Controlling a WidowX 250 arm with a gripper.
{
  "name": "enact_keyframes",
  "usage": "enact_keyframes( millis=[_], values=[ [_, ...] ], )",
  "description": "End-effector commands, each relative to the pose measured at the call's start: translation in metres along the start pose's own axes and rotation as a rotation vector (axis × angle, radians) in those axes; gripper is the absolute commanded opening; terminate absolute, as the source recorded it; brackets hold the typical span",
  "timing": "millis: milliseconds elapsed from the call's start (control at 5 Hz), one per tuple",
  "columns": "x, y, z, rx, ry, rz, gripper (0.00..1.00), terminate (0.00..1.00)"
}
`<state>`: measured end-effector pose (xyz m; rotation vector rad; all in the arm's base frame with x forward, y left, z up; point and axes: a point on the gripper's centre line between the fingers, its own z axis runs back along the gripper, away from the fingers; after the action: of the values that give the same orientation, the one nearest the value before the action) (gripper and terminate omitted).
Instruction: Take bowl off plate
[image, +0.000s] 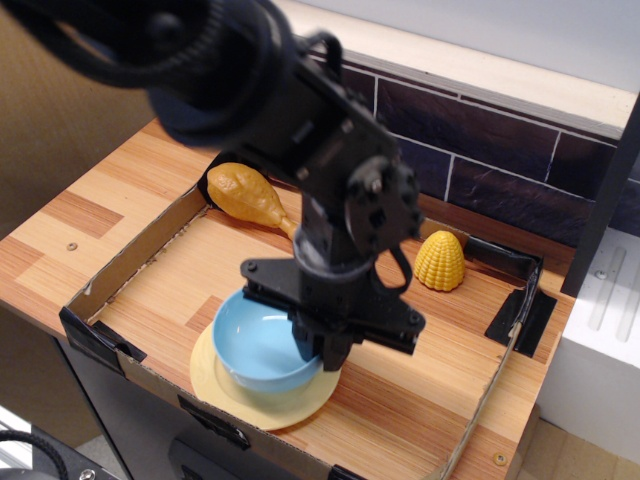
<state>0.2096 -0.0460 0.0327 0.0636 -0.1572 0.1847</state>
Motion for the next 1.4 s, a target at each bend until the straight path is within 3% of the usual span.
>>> enact_keyframes(
  millis=[0, 400, 1000, 1200],
  values=[
    [0.030, 0.022, 0.027, -0.030, -0.064, 0.110, 0.00, 0.00],
    [0.052, 0.056, -0.002, 0.065, -0.089, 0.168, 0.00, 0.00],
    [0.060, 0.081, -0.025, 0.070, -0.009, 0.223, 0.00, 0.00],
    [0.058, 0.079, -0.020, 0.061, -0.002, 0.239, 1.00, 0.00]
  ],
)
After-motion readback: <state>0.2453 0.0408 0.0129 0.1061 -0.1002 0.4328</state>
